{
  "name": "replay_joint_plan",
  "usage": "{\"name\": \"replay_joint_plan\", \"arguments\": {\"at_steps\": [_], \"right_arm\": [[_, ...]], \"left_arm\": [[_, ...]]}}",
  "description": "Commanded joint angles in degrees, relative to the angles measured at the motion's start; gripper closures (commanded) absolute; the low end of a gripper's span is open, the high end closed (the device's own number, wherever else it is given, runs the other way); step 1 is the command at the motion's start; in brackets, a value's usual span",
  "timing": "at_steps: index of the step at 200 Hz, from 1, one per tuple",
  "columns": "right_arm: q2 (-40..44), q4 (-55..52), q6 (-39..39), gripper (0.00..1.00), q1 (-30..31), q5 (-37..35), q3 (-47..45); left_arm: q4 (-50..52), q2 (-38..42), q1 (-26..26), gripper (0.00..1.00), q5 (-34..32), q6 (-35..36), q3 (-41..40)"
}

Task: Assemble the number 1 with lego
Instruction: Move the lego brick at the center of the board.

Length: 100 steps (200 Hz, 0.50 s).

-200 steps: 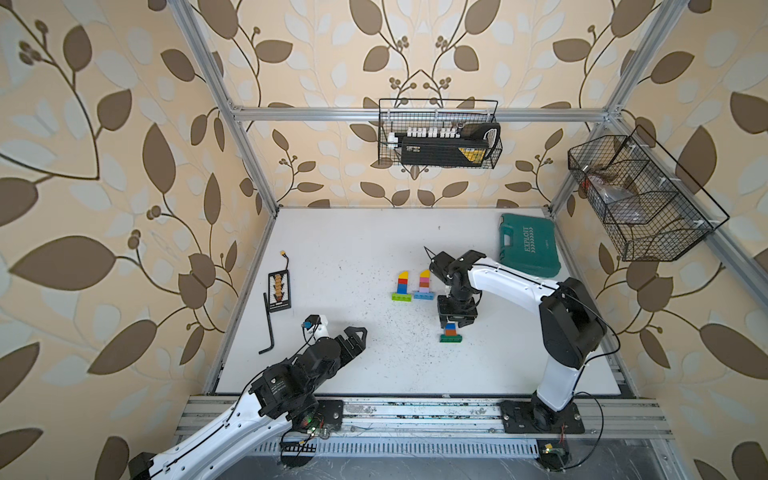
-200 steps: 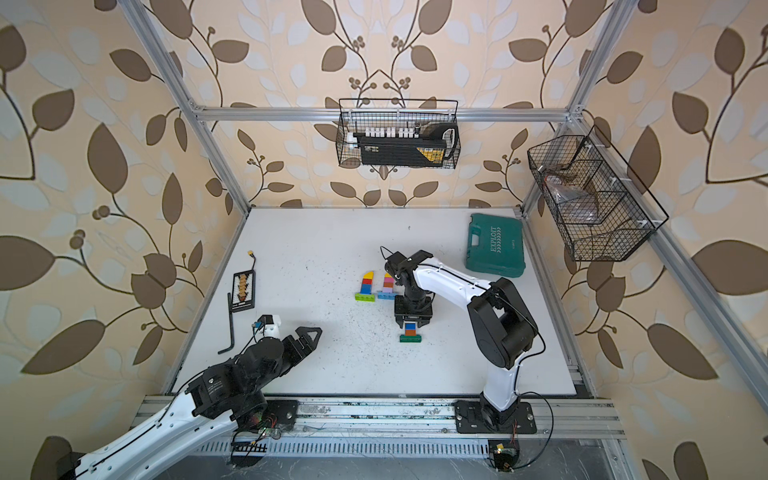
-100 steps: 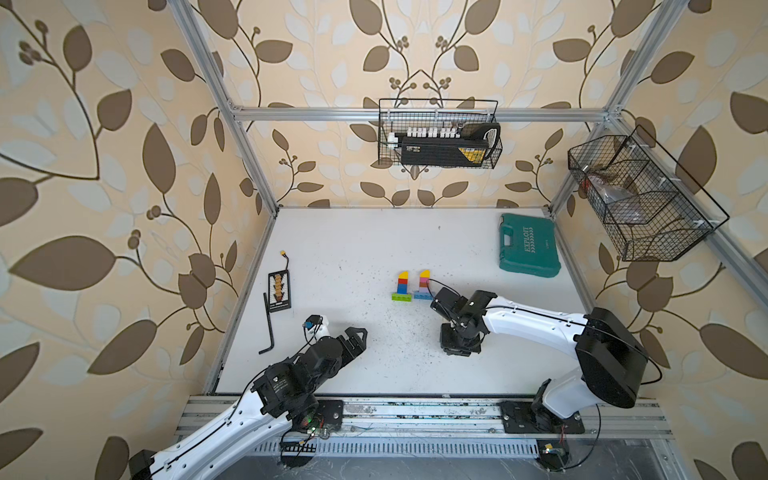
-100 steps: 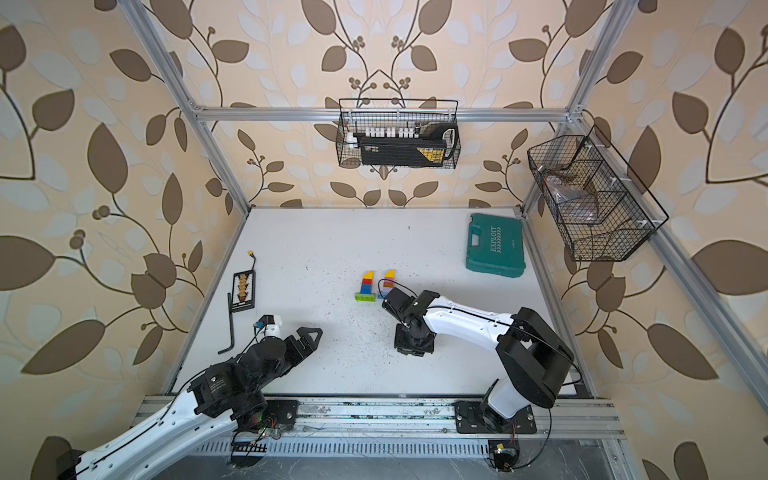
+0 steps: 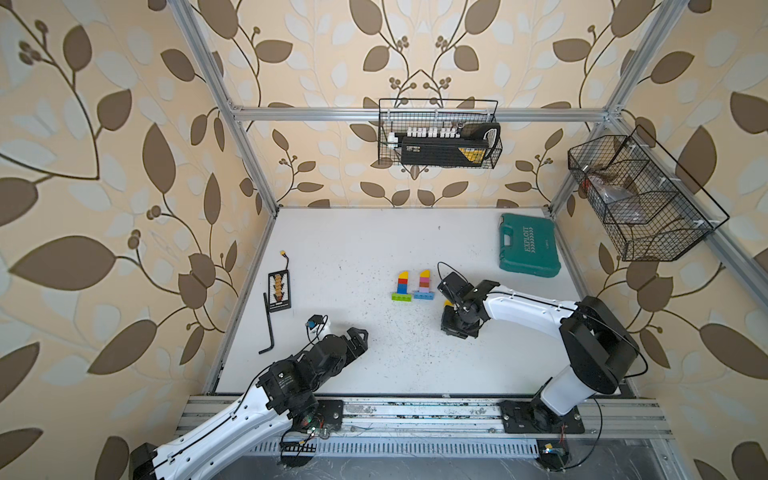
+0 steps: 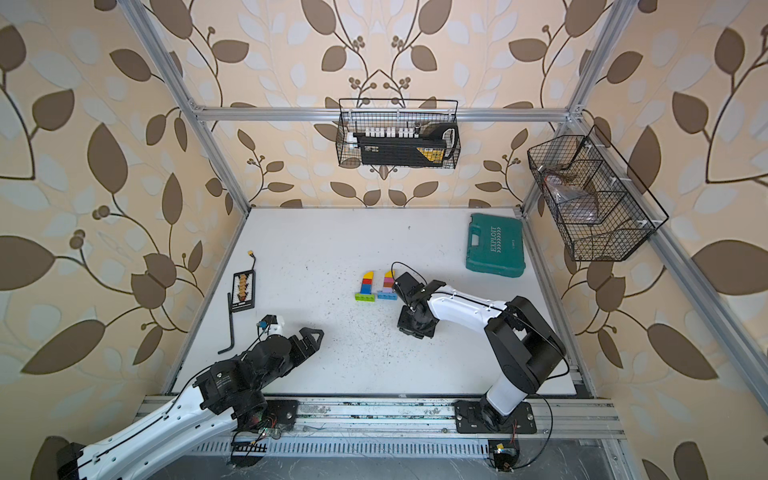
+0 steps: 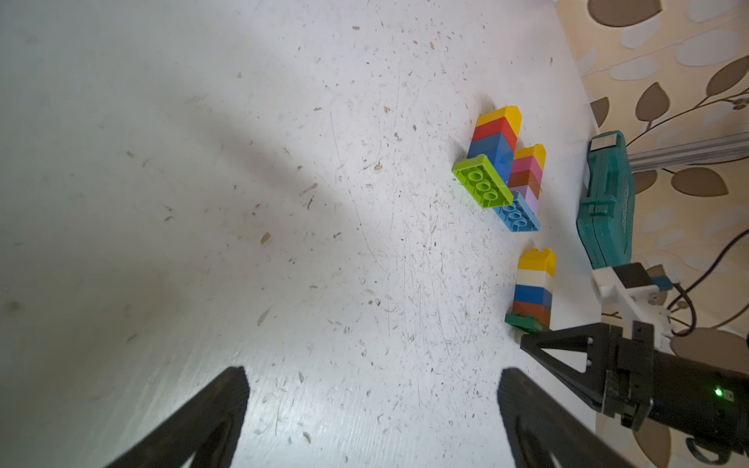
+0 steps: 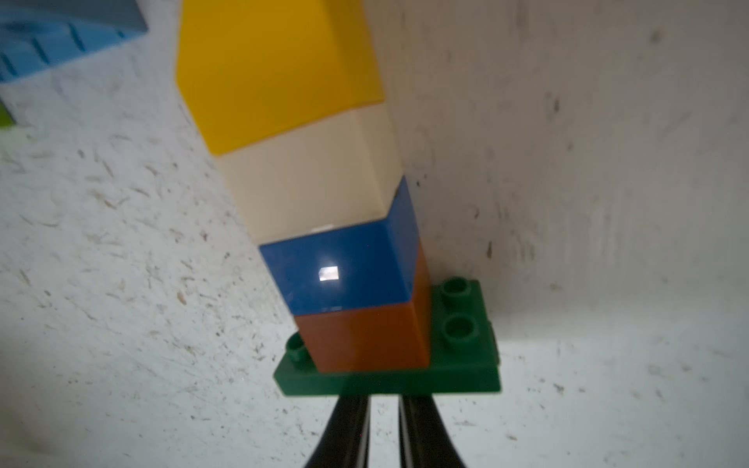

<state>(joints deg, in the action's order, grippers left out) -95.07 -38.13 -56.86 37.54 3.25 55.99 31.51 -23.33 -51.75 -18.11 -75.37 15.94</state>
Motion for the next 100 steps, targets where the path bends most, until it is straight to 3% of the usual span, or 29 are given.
{"name": "replay_joint_plan", "arguments": {"at_steps": [1, 100], "right_arm": [[-3.1, -0.5, 4.2, 0.83, -1.6, 0.0, 4.0], [-10.6, -1.8, 13.3, 0.84, -7.9, -0.5, 10.9]], "left_arm": [[-1.9, -1.4, 0.1, 0.01, -1.1, 0.1, 1.7], [-4.7, -7.1, 0.0, 0.01, -1.2, 1.6, 3.2]]}}
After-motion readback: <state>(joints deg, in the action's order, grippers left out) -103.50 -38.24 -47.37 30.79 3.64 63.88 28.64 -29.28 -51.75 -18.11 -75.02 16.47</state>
